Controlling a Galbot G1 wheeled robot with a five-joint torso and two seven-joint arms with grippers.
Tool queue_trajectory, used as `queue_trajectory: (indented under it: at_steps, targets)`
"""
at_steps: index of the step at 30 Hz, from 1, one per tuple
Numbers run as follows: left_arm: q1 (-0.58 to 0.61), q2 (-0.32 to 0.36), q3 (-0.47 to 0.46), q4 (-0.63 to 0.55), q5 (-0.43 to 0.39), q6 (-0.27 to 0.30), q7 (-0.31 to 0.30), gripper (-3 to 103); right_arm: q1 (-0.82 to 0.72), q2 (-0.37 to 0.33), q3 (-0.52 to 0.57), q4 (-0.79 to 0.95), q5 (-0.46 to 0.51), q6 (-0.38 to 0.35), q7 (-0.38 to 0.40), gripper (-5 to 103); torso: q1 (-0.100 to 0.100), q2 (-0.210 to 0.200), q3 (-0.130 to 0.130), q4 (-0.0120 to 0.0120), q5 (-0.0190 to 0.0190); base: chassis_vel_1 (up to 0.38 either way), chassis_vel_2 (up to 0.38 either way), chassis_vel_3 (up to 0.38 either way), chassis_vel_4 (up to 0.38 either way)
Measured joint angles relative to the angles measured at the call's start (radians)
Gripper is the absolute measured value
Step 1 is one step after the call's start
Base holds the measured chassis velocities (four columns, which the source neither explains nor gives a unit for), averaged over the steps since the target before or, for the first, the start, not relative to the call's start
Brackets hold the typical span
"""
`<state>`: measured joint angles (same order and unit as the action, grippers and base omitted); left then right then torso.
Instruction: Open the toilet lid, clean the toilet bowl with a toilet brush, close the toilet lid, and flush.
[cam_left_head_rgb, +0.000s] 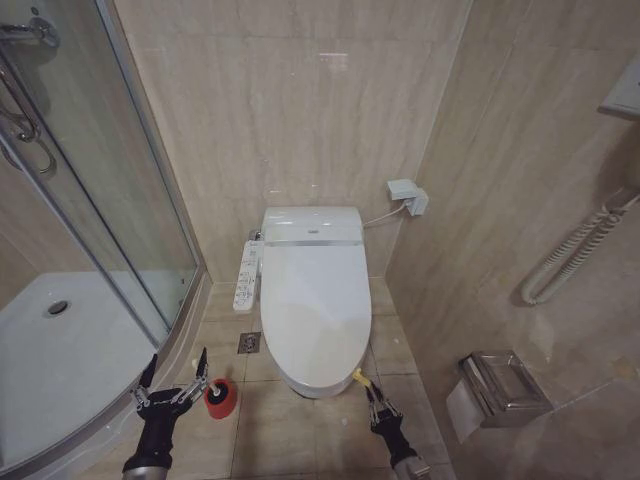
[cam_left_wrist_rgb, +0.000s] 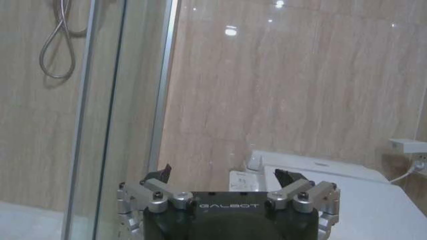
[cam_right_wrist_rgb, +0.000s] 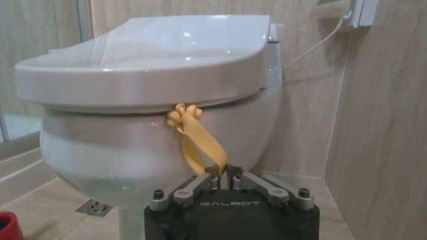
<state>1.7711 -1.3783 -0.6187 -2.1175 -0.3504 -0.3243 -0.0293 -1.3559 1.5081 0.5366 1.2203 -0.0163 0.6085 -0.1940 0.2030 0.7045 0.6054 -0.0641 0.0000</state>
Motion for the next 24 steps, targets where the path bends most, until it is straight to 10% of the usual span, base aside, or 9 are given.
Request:
queue_trajectory:
  at_steps: [24]
  targets:
    - [-0.018, 0.022, -0.010, 0.017, -0.021, -0.004, -0.002, 100, -0.214, -0.002, 0.010, 0.377, 0.063, 0.062, 0.042, 0, 0.000, 0.000, 0.000, 0.0001, 0.0002, 0.000, 0.000, 0.000, 0.000]
